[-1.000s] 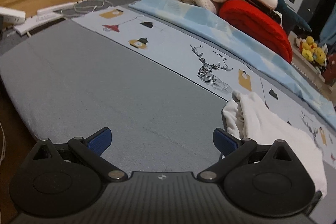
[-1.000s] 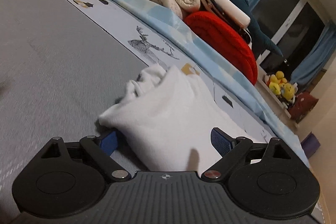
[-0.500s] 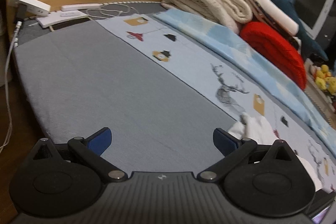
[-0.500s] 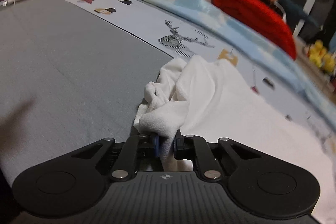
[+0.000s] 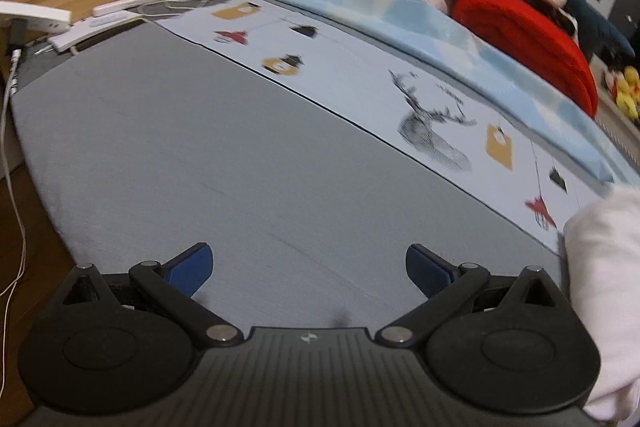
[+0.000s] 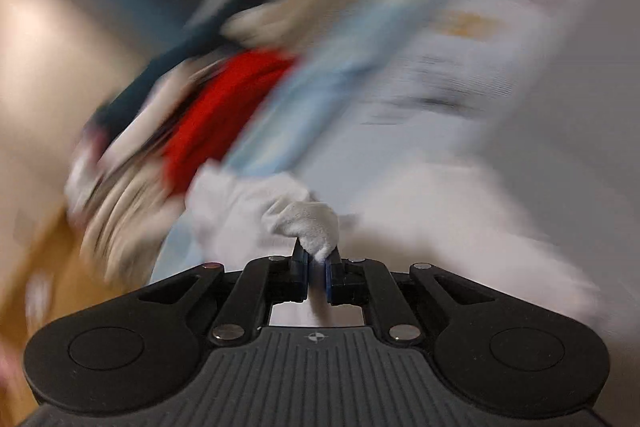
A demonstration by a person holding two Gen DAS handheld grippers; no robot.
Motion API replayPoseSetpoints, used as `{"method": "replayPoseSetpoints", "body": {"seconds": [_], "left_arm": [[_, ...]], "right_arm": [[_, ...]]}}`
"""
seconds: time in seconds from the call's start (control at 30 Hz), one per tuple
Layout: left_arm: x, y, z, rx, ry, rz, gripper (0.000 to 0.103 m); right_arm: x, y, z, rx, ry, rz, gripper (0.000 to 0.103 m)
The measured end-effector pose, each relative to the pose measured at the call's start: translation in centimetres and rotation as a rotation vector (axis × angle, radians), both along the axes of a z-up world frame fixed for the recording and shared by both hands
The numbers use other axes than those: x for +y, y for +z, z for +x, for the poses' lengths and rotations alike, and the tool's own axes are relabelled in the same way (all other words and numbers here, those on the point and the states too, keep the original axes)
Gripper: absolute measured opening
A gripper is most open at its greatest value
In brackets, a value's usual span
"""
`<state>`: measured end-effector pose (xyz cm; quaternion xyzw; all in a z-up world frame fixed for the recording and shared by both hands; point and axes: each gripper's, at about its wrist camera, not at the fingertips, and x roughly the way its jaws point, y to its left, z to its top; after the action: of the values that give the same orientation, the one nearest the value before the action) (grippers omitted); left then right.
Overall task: Fold small clothes
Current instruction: 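Grasp the shirt side edge with the right gripper and lift it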
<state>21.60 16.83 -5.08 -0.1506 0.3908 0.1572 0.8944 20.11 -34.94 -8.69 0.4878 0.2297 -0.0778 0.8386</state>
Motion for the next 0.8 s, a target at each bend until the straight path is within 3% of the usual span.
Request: {"method": "replayPoseSetpoints", "body": {"seconds": [0.1, 0.17, 0.27, 0.33, 0.53, 0.6, 0.7, 0.73, 0.8], "left_arm": [[-2.1, -0.6, 0.7, 0.023, -0.035, 0.023, 0.103], [-3.3, -1.0, 1.0, 0.035, -0.051, 0.044, 0.103], [-4.6, -1.8, 1.4, 0.062, -0.061, 0.074, 0.103], [-4.9, -2.2, 1.8, 0.081, -0.063, 0.082, 0.103], [-5.0, -2.4, 2.2, 0.084, -0.054, 0.083, 0.103], [-5.2, -2.5, 2.3, 0.090, -0.063, 0.074, 0.103], [-5.3, -2.4, 2.2, 0.088, -0.069, 0.081, 0.103], [-5.3, -2.4, 2.2, 0.087, -0.069, 0.083, 0.103], [-5.3, -2.5, 2.3, 0.092, -0.065, 0.081, 0.103]], "right_arm": [[-3.8, -7.3, -3.4, 0.150, -0.110, 0.173, 0.011], [-4.3, -9.6, -4.7, 0.094, -0.122, 0.282, 0.014], [-4.0, -8.9, -4.4, 0.075, -0.097, 0.233, 0.018], [-3.9, -8.1, -4.7, 0.070, -0.089, 0.210, 0.008], [-3.7, -3.0, -6.4, -0.004, -0.039, 0.153, 0.006], [-4.1, -3.6, -6.4, 0.045, -0.056, 0.110, 0.006], [-5.4, -8.4, -6.3, 0.194, -0.091, 0.214, 0.005], [-5.5, -9.3, -6.4, 0.186, -0.095, 0.236, 0.005], [-5.0, -8.4, -6.3, 0.174, -0.082, 0.168, 0.004]]}}
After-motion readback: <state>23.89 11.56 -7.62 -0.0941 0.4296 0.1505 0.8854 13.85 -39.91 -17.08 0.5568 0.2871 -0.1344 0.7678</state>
